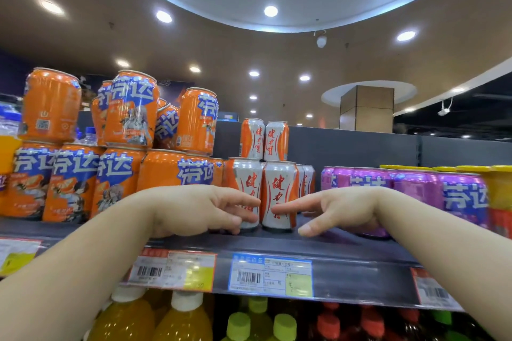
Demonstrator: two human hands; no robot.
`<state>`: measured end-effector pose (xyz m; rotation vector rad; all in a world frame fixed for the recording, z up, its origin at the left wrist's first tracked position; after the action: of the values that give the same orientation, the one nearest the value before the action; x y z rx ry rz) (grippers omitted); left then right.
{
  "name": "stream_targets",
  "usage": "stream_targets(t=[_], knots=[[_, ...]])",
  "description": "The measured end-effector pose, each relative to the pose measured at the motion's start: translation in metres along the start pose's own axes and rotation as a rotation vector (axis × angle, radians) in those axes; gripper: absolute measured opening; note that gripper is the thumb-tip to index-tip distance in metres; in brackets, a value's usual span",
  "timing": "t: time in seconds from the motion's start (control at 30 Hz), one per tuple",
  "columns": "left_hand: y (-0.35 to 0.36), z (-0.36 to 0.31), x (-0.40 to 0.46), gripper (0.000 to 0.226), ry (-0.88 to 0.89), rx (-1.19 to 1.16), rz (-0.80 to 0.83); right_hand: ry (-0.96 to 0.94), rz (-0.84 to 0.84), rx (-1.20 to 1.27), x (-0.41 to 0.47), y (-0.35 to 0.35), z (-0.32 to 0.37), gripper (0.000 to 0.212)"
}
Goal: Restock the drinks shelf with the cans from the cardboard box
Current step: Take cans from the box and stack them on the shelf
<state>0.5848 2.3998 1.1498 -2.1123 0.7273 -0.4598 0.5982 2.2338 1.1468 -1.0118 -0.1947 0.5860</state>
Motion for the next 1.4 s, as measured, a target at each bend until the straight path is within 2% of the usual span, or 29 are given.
stream_targets(t=[0.13, 0.37, 0.5, 0.67, 0.87, 1.07, 1.17, 1.3, 1.4], knots=[[-0.001, 0.004, 0.007, 0.046, -0.085, 0.057, 0.003, -0.004, 0.014, 0.032, 0.008, 0.001, 0.001, 0.049], [-0.010, 0.004, 0.027, 0.056, -0.219, 0.347, -0.107, 0.081, -0.061, 0.035, 0.029, -0.006, -0.003, 0.060], [-0.005, 0.007, 0.034, 0.061, -0.248, 0.415, -0.072, 0.125, -0.102, -0.007, 0.033, -0.008, -0.006, 0.061], [0.004, 0.005, 0.039, 0.061, -0.210, 0.441, -0.033, 0.197, -0.103, -0.071, 0.020, -0.010, -0.015, 0.058], [0.002, 0.004, 0.037, 0.061, -0.181, 0.418, -0.074, 0.235, -0.109, -0.109, 0.009, -0.011, -0.010, 0.072], [0.008, 0.002, 0.040, 0.062, -0.177, 0.479, -0.006, 0.332, -0.186, -0.258, 0.017, -0.012, 0.001, 0.078], [0.006, -0.002, 0.039, 0.062, -0.133, 0.434, -0.027, 0.354, -0.231, -0.235, 0.019, -0.007, 0.004, 0.078], [-0.007, -0.011, 0.031, 0.061, -0.022, 0.336, -0.150, 0.277, -0.315, -0.146, 0.005, 0.000, 0.016, 0.080], [-0.010, -0.019, 0.024, 0.056, 0.089, 0.245, -0.177, 0.184, -0.400, -0.122, -0.011, 0.001, 0.028, 0.086]])
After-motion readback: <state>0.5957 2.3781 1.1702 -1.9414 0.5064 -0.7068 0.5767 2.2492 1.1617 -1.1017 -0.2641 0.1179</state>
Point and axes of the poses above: each hand's wrist, its own x-axis towards the middle knuckle, its own y-axis out of the palm, z = x × y, the point moved 10 cm from there along x, towards the middle knuckle, and after that the axes turned 2 degrees about z, right-handed, at the moved point
